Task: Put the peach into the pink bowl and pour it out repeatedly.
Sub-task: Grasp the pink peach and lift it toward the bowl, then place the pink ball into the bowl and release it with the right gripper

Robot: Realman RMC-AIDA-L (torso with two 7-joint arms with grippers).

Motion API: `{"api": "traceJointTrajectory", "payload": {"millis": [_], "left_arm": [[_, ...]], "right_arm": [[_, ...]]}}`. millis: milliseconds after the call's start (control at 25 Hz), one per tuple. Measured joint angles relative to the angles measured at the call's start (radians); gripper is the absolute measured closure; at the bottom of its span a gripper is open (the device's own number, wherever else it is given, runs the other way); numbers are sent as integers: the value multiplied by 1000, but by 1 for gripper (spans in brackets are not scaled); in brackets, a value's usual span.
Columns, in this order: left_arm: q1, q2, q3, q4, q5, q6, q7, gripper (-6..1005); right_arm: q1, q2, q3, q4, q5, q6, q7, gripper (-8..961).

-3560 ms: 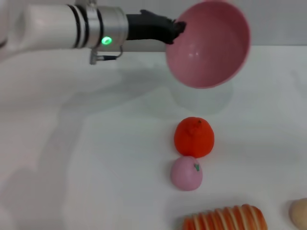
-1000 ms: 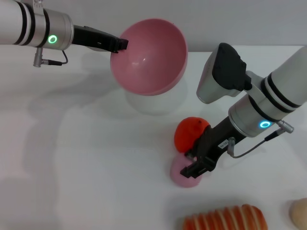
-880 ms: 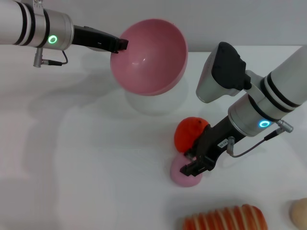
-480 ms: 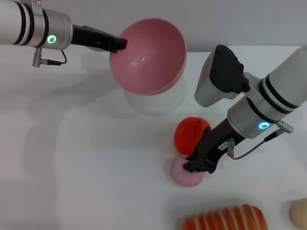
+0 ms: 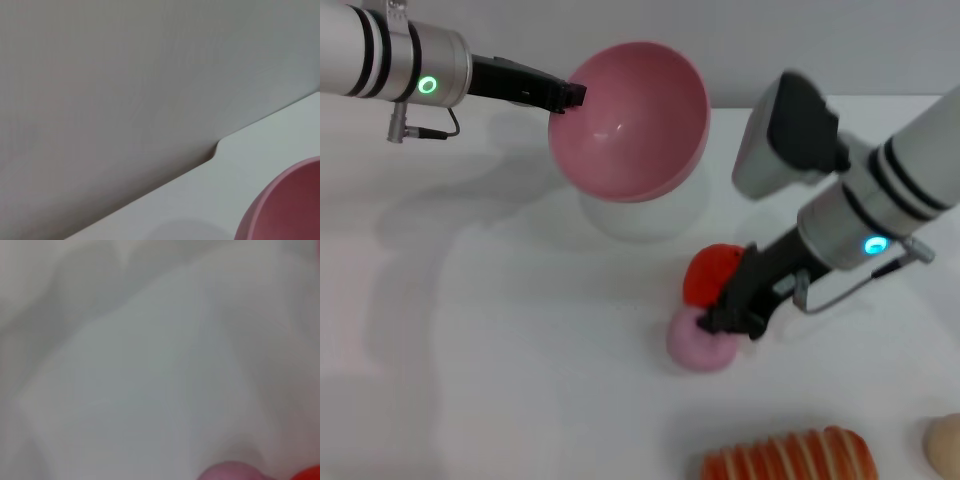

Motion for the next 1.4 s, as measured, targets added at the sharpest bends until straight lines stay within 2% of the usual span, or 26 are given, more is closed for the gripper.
{"api": "traceJointTrajectory", "payload": {"millis": [200,400,560,720,1040,1240,1400], "left_arm": [[6,0,0,0,0,2,0,963],[8,1,0,0,6,7,0,963],[3,-3,0,0,26,25,-4,963],[-1,-16,0,18,44,43,-7,963],[-5,-25,0,41,55,69,-9,962],[-8,-25,0,41,64,70,-10,962],[-12,-27,0,41,78,70,-12,961]], "right_arm": [[-87,-3,64,-299,65,-107,8,929],[-141,-4,193,-604,175,-219,8,929],[-147,-3,278,-715,238,-208,2,929],[-140,-4,293,-690,239,-107,-15,929],[-101,-4,224,-468,236,114,-83,930],[-62,-5,211,-358,228,150,-97,930],[-61,-3,210,-338,226,165,-128,909]]}}
